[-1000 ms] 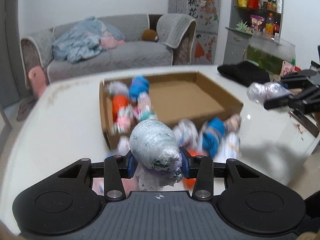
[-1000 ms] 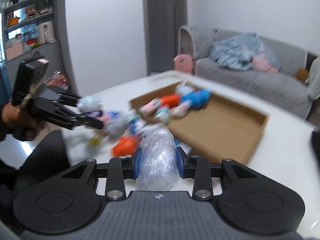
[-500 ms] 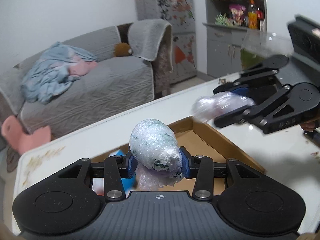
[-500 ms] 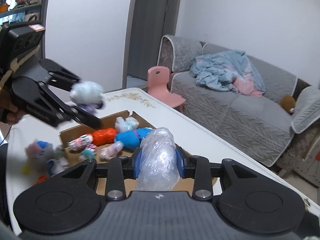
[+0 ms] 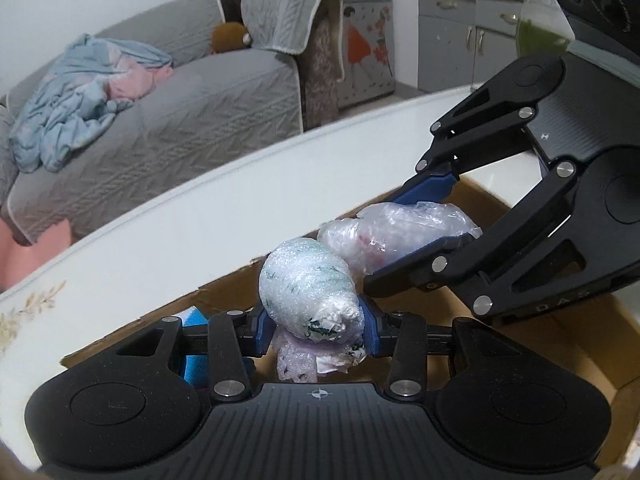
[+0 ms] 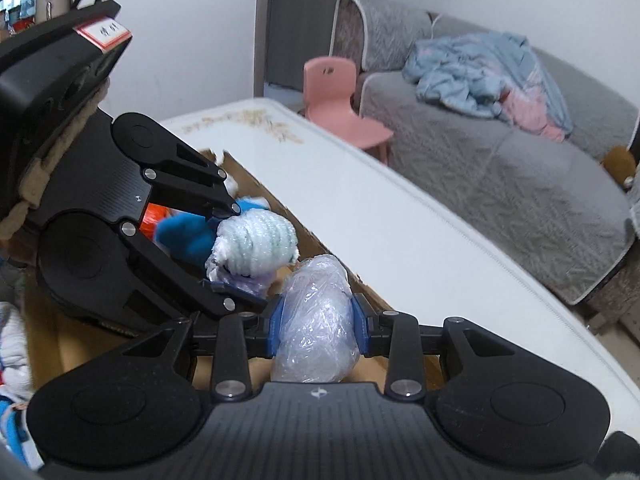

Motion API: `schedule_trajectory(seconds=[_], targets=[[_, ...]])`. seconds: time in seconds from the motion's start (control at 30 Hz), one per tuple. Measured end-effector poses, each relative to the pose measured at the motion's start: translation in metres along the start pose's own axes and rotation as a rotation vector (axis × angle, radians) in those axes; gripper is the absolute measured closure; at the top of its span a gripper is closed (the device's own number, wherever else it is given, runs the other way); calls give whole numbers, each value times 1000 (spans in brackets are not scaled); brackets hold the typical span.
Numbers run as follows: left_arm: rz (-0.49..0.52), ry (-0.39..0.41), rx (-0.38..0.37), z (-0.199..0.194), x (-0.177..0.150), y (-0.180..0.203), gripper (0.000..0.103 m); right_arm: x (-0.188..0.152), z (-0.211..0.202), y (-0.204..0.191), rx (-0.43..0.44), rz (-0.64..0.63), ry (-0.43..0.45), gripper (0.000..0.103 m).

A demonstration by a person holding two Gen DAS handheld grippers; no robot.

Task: Organize objects
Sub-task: 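Carry both items into the tray, lower them and open both tools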

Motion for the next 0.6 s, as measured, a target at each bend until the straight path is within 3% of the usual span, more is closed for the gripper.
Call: schedule_trajectory(seconds=[0.33, 0.53, 0.6], targets=[[-86, -33, -50, 14, -8, -11, 51, -17, 10, 6, 40, 8, -97, 71], [-114, -61, -52, 16, -4, -18, 40, -21, 7, -1, 48, -25, -153, 68], [-136, -65, -50, 18, -2, -23, 28, -22, 4, -1, 43, -44, -176, 60]])
Point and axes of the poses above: each gripper's, at about its wrist camera, not at the fingertips, and z roughly the way its jaws point, y to its right, x to its top, the point moved 8 cm from there along z, roughly the way its jaws point, and after that the axes turned 3 degrees about y, right-handed, at the moved point
